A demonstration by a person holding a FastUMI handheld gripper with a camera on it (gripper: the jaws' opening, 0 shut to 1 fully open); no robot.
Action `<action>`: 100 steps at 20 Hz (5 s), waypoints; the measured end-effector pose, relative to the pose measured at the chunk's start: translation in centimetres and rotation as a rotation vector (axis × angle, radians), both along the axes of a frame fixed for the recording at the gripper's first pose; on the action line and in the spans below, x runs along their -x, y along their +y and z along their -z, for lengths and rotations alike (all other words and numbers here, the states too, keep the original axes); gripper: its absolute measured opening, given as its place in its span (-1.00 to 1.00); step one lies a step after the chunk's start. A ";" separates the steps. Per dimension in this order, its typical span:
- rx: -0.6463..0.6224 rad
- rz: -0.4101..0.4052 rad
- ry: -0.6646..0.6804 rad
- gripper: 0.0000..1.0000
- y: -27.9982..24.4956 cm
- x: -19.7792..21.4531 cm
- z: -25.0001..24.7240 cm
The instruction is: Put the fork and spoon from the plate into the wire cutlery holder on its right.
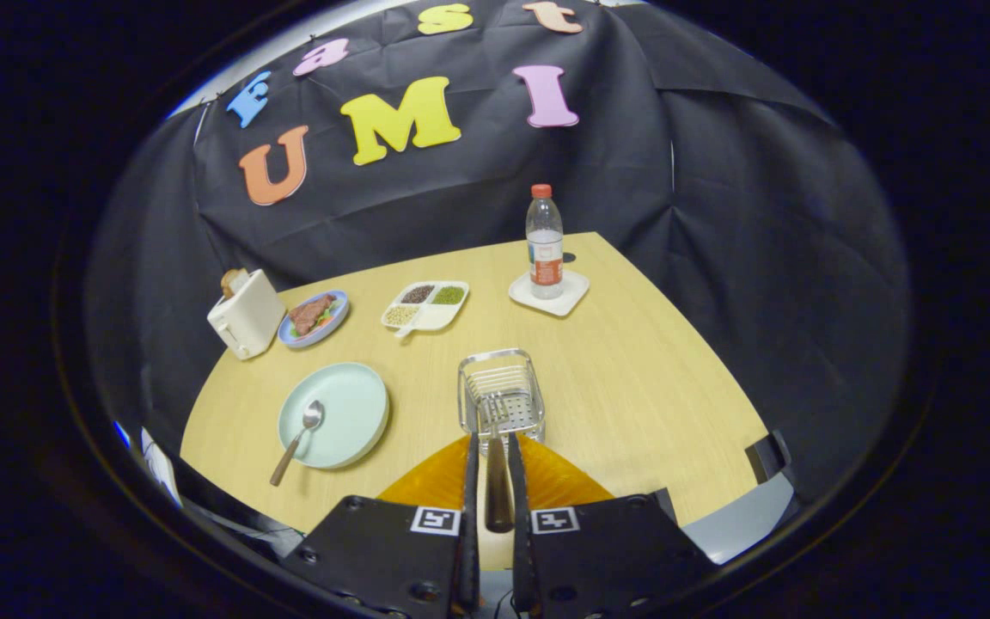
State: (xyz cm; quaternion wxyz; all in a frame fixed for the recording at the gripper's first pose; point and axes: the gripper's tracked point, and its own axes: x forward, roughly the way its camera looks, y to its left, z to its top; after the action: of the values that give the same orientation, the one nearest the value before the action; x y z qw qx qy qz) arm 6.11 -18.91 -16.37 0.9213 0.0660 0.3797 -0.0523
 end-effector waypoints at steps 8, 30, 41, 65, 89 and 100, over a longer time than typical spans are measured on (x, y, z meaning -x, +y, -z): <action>0.036 -0.016 -0.114 -0.14 2.1 0.2 -4.0; 0.040 -0.175 -0.054 0.94 21.2 -0.9 1.4; 0.033 -0.170 0.127 0.94 27.2 0.3 10.6; -0.021 -0.125 0.304 -0.81 31.2 -0.9 16.5; -0.047 -0.159 0.105 -0.91 24.4 0.1 6.1; -0.080 -0.082 -0.025 -0.91 12.7 1.8 -1.2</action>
State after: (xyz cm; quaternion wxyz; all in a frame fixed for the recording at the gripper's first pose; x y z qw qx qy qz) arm 4.32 -6.24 -15.14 0.9238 0.0879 0.3725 0.0018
